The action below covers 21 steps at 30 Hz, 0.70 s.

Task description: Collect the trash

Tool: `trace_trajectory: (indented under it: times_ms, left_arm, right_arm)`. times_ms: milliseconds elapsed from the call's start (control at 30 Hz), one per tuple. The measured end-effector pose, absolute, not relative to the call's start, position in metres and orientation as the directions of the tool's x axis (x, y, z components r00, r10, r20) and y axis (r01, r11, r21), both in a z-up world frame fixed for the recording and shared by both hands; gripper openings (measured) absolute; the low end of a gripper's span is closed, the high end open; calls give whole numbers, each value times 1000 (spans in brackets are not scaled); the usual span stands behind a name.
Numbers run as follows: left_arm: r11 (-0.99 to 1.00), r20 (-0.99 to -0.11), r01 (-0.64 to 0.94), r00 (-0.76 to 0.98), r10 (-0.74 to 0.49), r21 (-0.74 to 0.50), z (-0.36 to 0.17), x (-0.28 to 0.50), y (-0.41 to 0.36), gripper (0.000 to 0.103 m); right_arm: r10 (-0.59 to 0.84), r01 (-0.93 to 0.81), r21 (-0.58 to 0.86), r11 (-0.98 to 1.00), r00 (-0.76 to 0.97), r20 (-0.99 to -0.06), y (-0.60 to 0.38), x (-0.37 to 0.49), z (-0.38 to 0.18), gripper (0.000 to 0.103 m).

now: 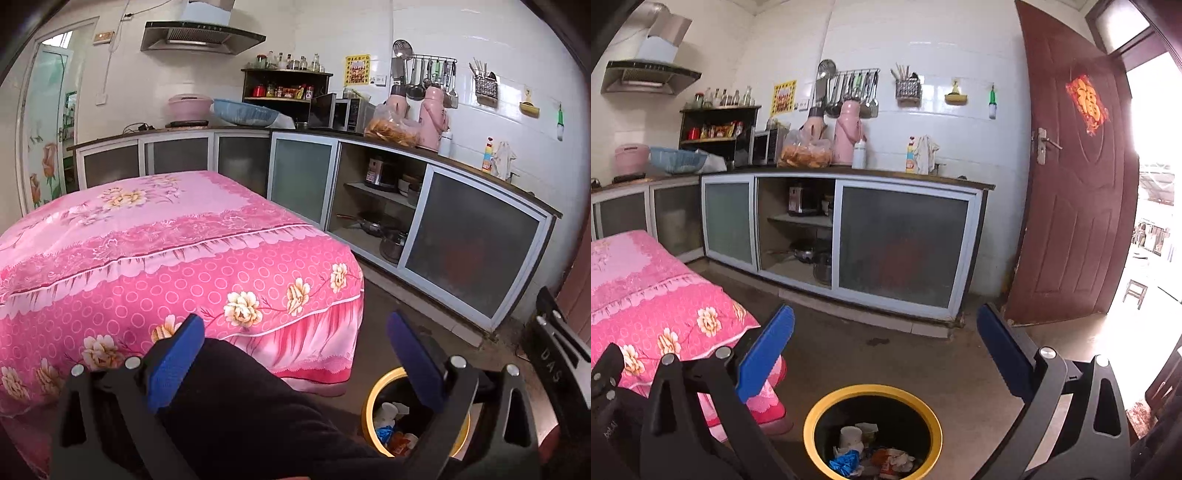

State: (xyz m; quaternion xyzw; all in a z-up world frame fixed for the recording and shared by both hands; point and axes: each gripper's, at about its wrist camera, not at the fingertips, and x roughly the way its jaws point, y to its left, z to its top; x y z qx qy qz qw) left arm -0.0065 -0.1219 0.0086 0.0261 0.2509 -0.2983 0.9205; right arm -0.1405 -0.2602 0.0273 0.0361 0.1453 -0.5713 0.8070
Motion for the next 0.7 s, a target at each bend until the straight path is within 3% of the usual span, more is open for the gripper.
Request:
trace_trajectory:
  times_ms: [700]
  left_arm:
    - [881,-475,464,758,-447,-88,17,11,-118,95]
  right_arm:
    - [-881,877,-223,425,344,-324,-261,-110,13,95]
